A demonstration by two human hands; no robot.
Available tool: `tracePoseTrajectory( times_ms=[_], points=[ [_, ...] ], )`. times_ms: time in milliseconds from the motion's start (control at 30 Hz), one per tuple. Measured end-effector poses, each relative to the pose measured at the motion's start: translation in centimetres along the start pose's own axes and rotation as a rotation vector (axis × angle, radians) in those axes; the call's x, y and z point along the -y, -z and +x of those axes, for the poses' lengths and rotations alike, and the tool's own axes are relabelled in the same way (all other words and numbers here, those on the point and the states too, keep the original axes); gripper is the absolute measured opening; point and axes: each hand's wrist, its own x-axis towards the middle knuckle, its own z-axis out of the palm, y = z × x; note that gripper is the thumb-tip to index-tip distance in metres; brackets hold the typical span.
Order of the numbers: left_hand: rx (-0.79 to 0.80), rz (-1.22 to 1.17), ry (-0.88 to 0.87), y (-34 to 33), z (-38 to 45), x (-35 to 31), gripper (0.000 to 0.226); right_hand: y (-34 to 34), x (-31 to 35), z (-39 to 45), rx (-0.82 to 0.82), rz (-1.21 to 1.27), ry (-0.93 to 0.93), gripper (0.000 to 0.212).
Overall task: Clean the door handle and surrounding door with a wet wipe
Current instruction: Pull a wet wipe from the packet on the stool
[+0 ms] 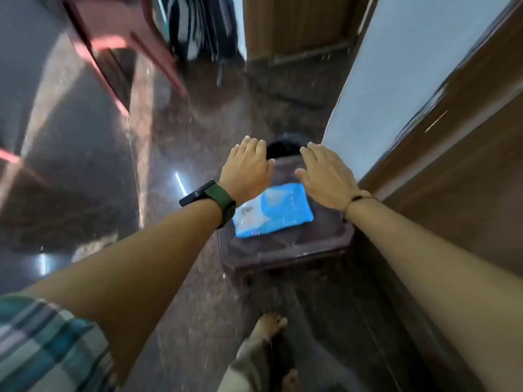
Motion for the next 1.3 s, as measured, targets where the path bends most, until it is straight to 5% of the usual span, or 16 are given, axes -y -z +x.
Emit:
tracePoseTrajectory(
  times_ms=[133,267,533,767,1300],
  points=[
    [0.168,0.008,0.091,-8.1,-2.9,2.6,0.043,-8.4,-0.1,-1.1,0.216,-0.02,0.032,0.052],
    [0.257,-0.009,0.129,-13.0,-5.0,4.1,0.041,-13.3,0.5,-1.3,0.244,0.008,0.041,0.047],
    [0.247,-0.017,0.116,-14.9,-4.7,4.5,0.045,-14.0,1.6,2.6,0.094,-0.041,0.043,0.032],
    [0.212,0.034,0.018,-16.2,-5.7,2.9,0.054,-14.9,1.7,5.8,0.339,-0.069,0.029,0.026],
    [0.247,0.075,0.014,-16.6,-6.5,2.6,0.055,-17.1,1.4,5.4,0.146,-0.14,0.122,0.019]
  ],
)
